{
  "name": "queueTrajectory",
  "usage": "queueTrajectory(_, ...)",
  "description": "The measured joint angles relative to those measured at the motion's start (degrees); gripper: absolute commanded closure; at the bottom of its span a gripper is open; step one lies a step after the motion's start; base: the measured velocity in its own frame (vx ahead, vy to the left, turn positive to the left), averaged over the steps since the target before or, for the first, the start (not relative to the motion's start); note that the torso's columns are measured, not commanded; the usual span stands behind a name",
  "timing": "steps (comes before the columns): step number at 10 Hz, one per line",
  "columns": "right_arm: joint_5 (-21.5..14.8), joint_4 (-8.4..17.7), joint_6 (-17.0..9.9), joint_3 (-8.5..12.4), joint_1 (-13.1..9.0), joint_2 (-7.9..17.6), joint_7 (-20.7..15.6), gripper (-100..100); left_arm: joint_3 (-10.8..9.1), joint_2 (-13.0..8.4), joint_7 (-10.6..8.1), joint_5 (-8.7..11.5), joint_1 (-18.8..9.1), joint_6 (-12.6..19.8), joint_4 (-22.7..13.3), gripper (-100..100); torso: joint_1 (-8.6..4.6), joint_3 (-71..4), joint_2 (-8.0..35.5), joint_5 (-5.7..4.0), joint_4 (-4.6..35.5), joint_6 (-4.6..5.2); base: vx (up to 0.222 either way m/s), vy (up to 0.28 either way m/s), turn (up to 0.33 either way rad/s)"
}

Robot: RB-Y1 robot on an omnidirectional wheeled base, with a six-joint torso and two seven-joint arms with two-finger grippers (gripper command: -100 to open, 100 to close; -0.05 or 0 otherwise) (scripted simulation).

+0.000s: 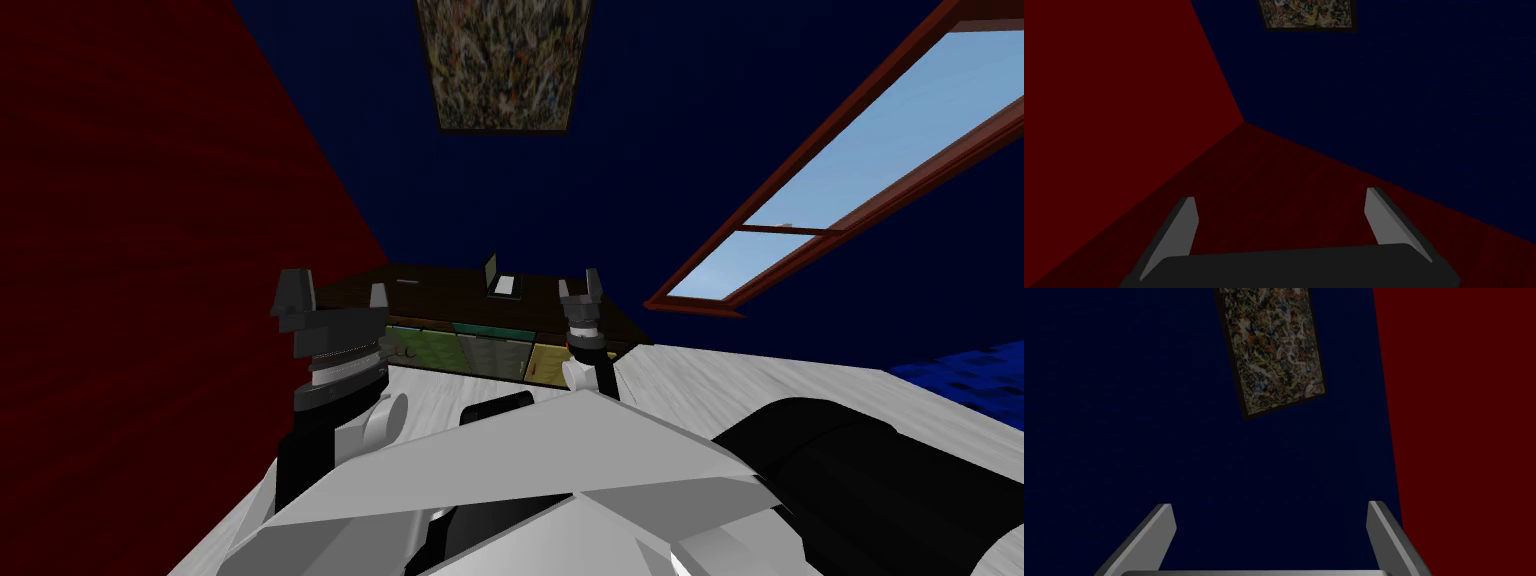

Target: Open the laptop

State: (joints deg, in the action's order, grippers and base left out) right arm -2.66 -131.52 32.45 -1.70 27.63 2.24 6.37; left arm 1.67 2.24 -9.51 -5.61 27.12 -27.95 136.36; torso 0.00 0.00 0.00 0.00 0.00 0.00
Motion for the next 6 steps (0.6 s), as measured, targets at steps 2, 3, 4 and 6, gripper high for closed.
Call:
queueTrajectory(2,0.0,0.0,0.0,0.0,0.0,0.0,0.0,0,0.0,0.0,0.0,0.0,0.0,0.0,0.0,0,0.0,-12.0,6.0,0.0,6.0,0.0,0.0,0.0,0.0)
queueTrajectory(3,0.0,0.0,0.0,0.0,0.0,0.0,0.0,0,0.0,0.0,0.0,0.0,0.0,0.0,0.0,0,0.0,-20.1,10.0,0.0,10.1,0.0,0.0,0.0,0.0)
queueTrajectory(4,0.0,0.0,0.0,0.0,0.0,0.0,0.0,0,0.0,0.0,0.0,0.0,0.0,0.0,0.0,0,0.0,-28.5,14.2,0.0,14.2,0.0,0.0,0.0,0.0)
queueTrajectory(6,0.0,0.0,0.0,0.0,0.0,0.0,0.0,0,0.0,0.0,0.0,0.0,0.0,0.0,0.0,0,0.0,-45.4,22.7,0.0,22.7,0.0,0.0,0.0,0.0)
